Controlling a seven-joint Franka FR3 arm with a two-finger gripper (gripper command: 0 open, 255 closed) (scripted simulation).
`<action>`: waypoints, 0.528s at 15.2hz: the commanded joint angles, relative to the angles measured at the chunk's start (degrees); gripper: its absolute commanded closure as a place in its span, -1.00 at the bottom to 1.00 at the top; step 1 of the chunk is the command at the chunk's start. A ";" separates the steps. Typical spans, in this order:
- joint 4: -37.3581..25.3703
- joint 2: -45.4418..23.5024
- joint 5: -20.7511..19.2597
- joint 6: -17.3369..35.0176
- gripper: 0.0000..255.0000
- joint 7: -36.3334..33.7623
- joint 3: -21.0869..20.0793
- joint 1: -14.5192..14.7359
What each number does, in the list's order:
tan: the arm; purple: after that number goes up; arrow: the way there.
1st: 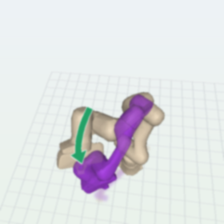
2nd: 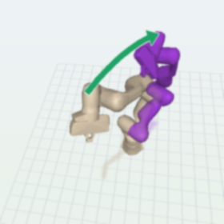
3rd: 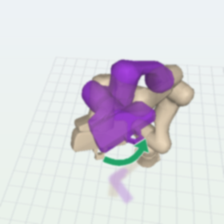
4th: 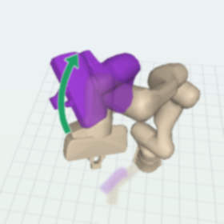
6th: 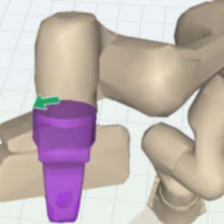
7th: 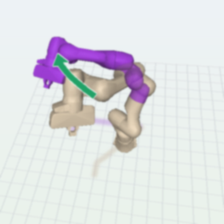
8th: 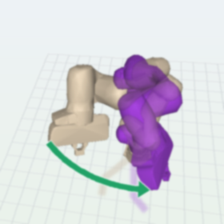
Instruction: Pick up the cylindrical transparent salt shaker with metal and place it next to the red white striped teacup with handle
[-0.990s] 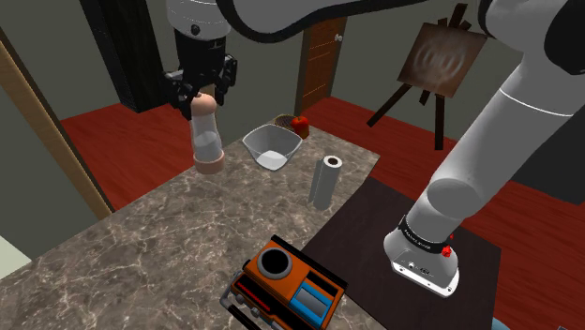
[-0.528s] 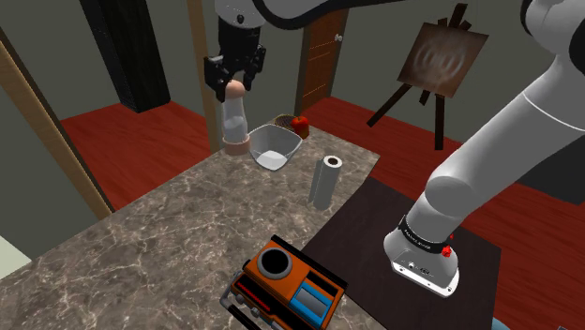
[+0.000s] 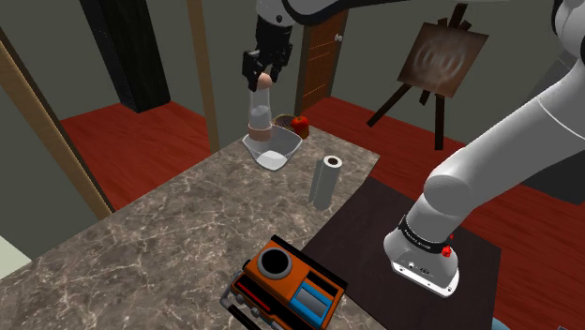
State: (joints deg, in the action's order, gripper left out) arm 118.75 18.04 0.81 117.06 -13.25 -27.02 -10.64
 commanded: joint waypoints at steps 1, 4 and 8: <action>0.76 0.75 0.49 0.16 1.00 3.37 2.34 -0.72; 1.74 1.24 0.90 0.73 1.00 7.88 5.54 -1.86; 2.15 1.03 1.14 1.36 1.00 13.71 9.61 -3.57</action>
State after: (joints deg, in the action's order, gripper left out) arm 120.41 18.68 1.75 118.27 -1.07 -18.41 -13.89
